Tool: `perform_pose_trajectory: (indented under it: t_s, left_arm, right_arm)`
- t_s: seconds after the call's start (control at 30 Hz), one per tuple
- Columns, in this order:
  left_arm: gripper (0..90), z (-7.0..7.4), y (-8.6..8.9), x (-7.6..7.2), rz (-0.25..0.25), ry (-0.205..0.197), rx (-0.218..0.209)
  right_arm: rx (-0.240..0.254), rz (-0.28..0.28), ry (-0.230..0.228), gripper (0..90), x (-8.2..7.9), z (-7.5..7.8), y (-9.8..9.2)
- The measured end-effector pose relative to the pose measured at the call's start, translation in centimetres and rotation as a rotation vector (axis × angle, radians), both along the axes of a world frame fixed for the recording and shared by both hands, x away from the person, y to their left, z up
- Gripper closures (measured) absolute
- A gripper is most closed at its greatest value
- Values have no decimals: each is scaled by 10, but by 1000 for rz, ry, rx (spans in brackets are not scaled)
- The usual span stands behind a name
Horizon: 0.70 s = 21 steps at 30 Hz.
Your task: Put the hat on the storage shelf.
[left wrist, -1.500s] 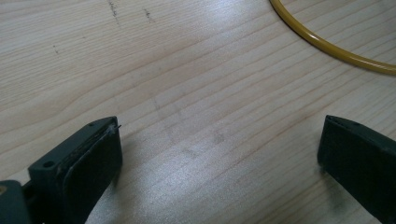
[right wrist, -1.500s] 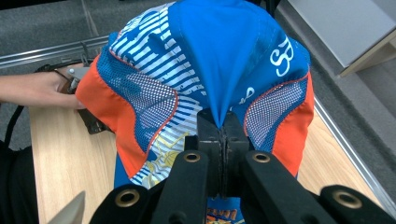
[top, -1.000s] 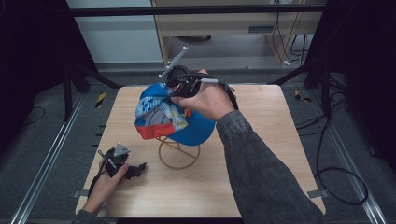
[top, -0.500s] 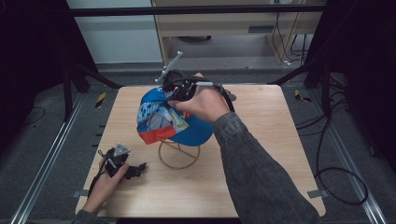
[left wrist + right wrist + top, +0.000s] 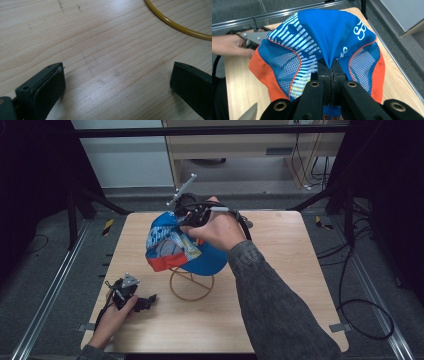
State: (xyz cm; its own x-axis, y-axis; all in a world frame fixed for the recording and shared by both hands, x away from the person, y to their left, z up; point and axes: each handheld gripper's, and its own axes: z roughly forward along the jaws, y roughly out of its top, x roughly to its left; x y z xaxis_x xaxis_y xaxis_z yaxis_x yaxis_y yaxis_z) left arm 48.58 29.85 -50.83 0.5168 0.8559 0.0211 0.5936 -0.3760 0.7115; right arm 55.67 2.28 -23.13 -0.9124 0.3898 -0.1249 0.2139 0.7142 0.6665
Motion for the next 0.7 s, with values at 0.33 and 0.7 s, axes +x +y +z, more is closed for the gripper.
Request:
perform_pose_trajectory:
  t_s: [0.33, 0.7]
  left_arm:
    - [0, 0, 0, 0, -3, 0, -1]
    - [0, 0, -1, 0, -5, 0, -1]
  right_arm:
    - [-14, 7, -13, 844, 0, -3, 2]
    - [16, -9, -1, 753, 2, -7, -7]
